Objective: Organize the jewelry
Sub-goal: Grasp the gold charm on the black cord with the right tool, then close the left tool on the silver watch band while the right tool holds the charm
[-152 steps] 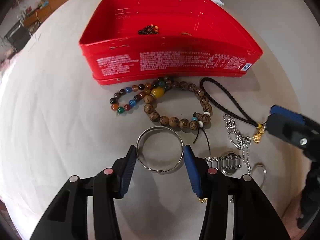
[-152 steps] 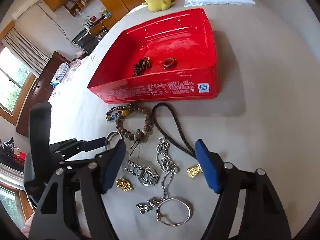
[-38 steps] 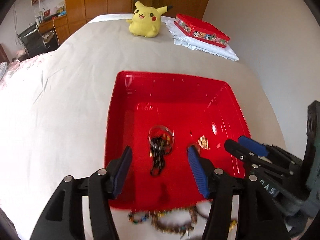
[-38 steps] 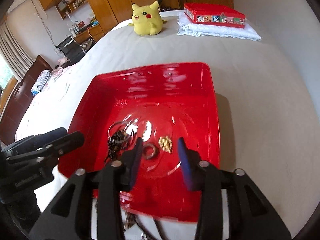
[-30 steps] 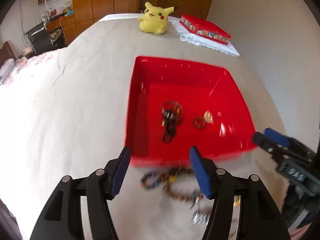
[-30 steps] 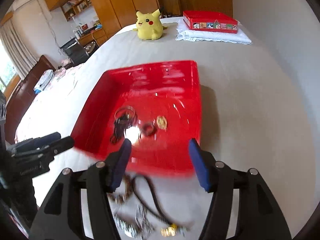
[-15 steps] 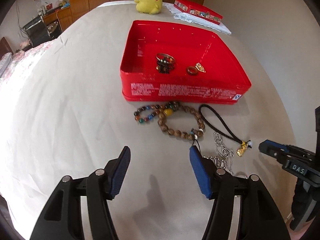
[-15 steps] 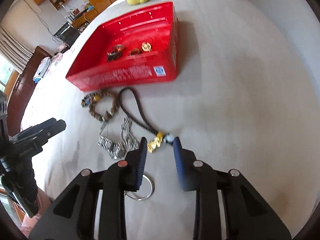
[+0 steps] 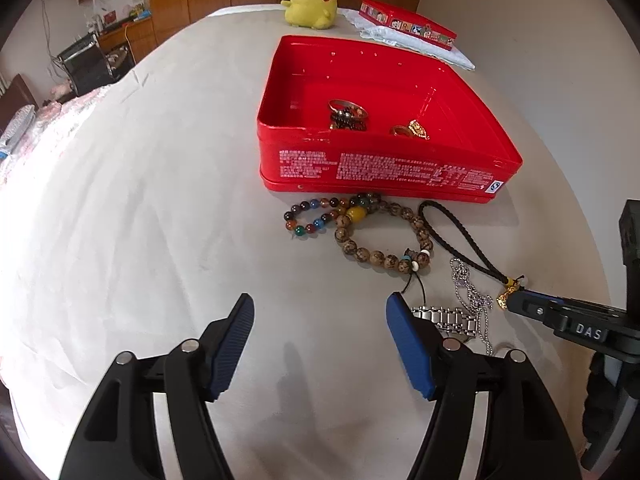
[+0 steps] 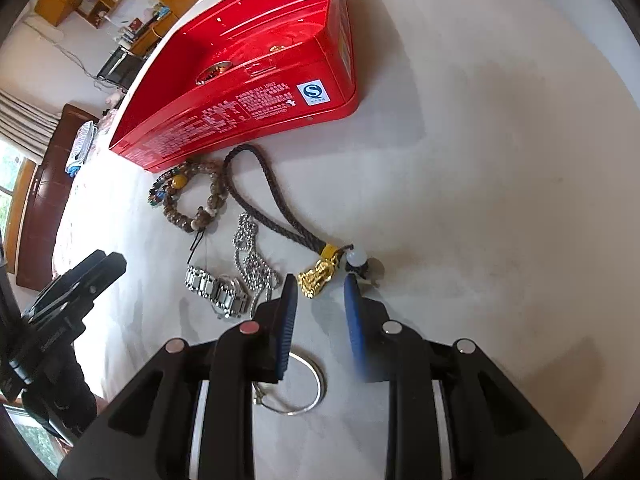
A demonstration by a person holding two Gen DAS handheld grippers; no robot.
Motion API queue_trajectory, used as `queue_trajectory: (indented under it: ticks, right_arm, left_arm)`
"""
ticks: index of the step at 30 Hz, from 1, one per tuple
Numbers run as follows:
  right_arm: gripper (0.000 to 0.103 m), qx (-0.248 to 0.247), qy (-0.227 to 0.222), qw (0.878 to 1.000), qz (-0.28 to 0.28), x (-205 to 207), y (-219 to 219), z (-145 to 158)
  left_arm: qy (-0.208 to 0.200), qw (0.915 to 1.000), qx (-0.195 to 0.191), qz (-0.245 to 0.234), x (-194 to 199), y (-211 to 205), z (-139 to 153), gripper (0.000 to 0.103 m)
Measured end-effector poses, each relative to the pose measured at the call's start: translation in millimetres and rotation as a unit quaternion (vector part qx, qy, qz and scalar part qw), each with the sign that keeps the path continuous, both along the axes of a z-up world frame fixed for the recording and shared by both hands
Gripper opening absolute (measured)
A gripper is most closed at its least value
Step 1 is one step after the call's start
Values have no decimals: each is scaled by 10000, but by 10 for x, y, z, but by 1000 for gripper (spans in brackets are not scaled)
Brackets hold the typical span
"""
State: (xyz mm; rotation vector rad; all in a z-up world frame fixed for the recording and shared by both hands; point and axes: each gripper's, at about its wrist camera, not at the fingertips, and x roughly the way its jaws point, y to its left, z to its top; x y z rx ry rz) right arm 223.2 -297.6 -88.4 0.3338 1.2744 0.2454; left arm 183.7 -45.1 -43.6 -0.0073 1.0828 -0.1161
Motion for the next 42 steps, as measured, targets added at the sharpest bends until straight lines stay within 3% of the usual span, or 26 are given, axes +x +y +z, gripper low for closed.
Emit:
queue_trajectory:
  ticks: [7,10,15,20,26,32,37,39,42]
  right_arm:
    - [23,-305,-123,9994,64,99,117,-31]
    - [17,-540,-270,9981,154,102,165,-29]
    - [12,-415,-350,9984,154,109,110,-35]
    - [8,-392,-480,9980,118,122,9,-17]
    - [8,-156,-527,9983,202,112,-73,-41]
    - [6,-58,-560,9981,255,79,-142,-16]
    - [6,-41,-556,9981,256,64,-162,-19]
    - [6,-19,-542,9982,255,66,-169,-26]
    - [6,12,-532,9983,254,62,-185,-29]
  left_arm:
    - [186,9997,-122,-87,20,6,-55,70]
    - [403,9983,-348,-229,-1,-48,-97,70]
    - [747,9956,-471,-328,-50,-282,-187,70]
    - [894,9953,-350,-128,-21,-549,-297,70]
    - [866,9960,-198,-123,38,-703,-403,70]
    - [911,9945,-441,-274,27,-760,-407,70]
    - [789,9958,-258,-384,28,-792,-438,70]
    - [775,9955,-67,-546,7,-810,-445,65]
    - [866,9946,-81,-573,56,-823,-446,59]
